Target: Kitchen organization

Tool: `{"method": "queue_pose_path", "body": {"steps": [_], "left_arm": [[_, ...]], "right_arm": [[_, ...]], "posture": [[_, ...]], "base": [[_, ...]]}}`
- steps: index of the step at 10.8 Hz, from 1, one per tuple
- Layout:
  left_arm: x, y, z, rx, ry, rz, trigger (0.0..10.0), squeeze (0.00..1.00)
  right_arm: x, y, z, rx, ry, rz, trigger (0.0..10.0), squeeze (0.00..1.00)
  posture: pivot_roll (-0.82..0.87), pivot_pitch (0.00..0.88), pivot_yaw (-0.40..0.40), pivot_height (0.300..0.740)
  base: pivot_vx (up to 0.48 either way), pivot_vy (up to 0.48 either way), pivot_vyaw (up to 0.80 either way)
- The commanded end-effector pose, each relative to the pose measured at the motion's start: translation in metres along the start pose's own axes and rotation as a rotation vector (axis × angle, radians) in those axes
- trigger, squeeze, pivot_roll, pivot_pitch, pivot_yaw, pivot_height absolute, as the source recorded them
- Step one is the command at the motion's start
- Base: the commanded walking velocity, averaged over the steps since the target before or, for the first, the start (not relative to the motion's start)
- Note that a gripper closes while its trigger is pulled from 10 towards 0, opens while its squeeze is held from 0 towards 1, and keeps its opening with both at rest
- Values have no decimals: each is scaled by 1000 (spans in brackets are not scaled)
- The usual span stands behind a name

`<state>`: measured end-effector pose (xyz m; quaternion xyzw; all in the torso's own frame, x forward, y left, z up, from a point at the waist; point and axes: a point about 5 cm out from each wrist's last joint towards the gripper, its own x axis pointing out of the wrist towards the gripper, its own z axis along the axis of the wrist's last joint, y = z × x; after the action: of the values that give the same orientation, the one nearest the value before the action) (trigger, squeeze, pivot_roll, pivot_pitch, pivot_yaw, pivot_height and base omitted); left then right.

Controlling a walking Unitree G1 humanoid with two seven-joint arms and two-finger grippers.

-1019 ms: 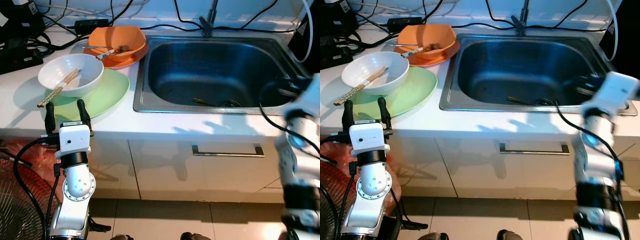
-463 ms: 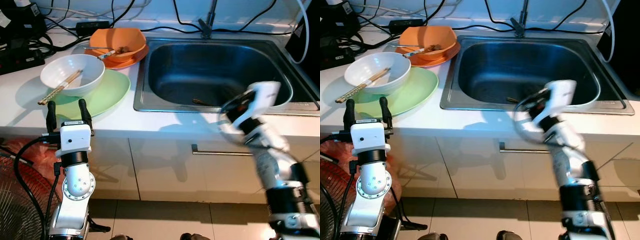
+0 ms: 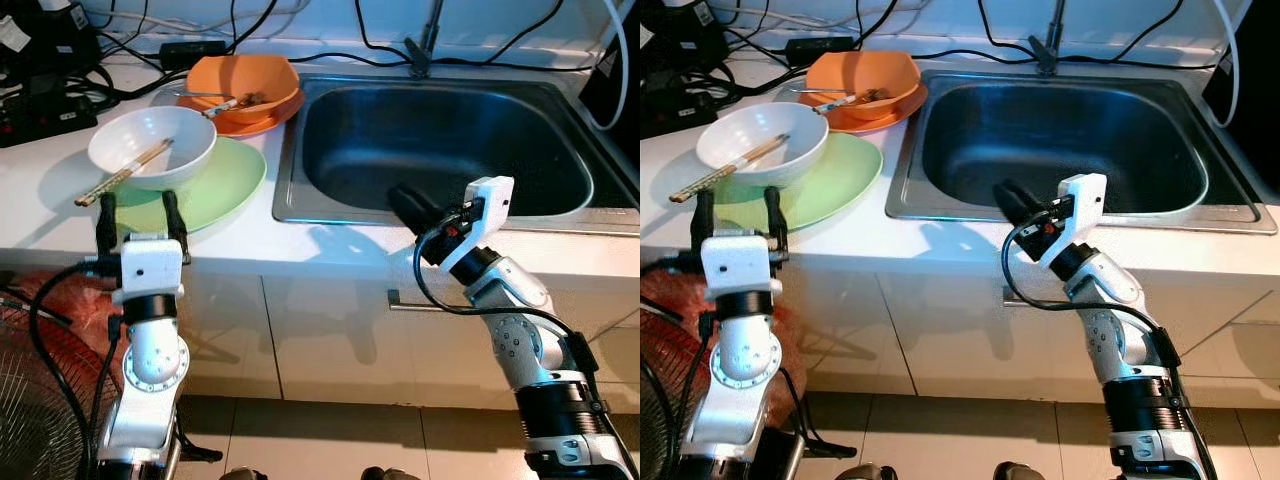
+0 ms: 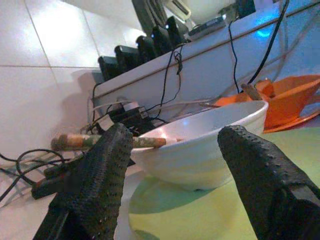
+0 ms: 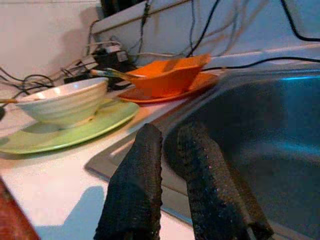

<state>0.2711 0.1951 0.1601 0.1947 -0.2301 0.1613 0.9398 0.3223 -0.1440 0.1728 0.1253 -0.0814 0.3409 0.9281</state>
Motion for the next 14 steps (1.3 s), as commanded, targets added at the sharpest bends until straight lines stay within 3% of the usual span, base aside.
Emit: {"method": "queue_pose_path", "body": {"steps": [1,6,10,12,14], "left_arm": [[3,-1,3,-10,-11,-26,10000,0],[8,11,11,-19,-40,4,10000,0],[-22,-11,-11,-49,79,-82,10000,0],[-24,0,-11,-22,81,-23,10000,0],[-26,19,-8,30,69,75,10000,0]], "right_arm": [[1,4,1,11,-13,35,10000,0],[8,10,-2,21,-21,58,10000,0],[6,11,-4,20,-15,49,10000,0],[6,10,-3,17,-10,47,10000,0],[7,10,-5,20,-2,54,10000,0]], "posture": [[32,123,5,740],[48,117,20,740],[40,121,16,740],[47,131,7,740],[57,138,-1,740]], "base": [[0,0,0],[0,0,0],[0,0,0],[0,0,0],[0,0,0]]}}
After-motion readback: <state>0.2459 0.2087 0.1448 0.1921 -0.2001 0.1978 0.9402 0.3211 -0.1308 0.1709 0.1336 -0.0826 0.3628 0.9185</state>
